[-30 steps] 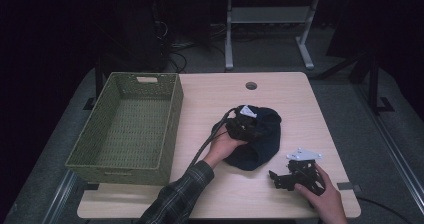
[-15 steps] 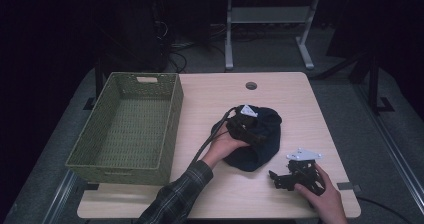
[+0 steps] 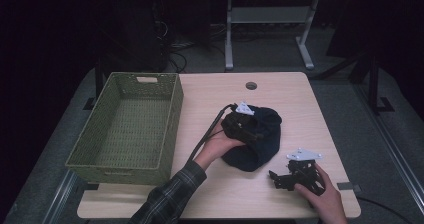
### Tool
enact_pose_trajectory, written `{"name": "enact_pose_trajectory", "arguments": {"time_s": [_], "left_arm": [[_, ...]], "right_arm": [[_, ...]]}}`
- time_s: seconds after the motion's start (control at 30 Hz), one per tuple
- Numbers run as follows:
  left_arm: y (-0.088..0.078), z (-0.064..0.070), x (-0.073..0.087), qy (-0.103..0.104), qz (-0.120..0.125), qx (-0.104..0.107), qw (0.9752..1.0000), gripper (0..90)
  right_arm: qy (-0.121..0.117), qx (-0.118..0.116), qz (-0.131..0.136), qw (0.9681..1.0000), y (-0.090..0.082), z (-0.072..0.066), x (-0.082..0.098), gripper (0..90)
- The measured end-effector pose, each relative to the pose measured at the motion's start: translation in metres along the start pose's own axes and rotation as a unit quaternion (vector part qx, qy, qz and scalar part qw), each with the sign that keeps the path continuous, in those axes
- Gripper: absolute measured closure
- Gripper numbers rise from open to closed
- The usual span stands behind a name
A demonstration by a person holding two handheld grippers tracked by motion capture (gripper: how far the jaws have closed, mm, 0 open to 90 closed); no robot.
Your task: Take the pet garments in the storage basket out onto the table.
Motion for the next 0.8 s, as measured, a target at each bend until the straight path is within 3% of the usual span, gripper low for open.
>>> {"name": "enact_pose_trajectory", "arguments": {"time_s": [0.6, 0.8], "left_arm": [[-0.043, -0.003, 0.022, -0.015, 0.027, -0.016, 0.9994, 16.1], [-0.054, -0.001, 0.034, -0.01, 0.038, -0.026, 0.9989, 16.1]], "right_arm": [[-0.002, 0.0, 0.0, 1.0, 0.0, 0.0, 0.0, 0.0], [-0.003, 0.0, 0.0, 1.0, 0.0, 0.0, 0.0, 0.0]]}}
Point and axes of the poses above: each handheld gripper's, and its own axes: y roughly forward along the jaws, x roughly out of its underside, z roughly to its right, the point moved 2 cm from there along y, roughly forward along the jaws, and after that the axes turned 8 degrees about -y, right-handed, at the moved point
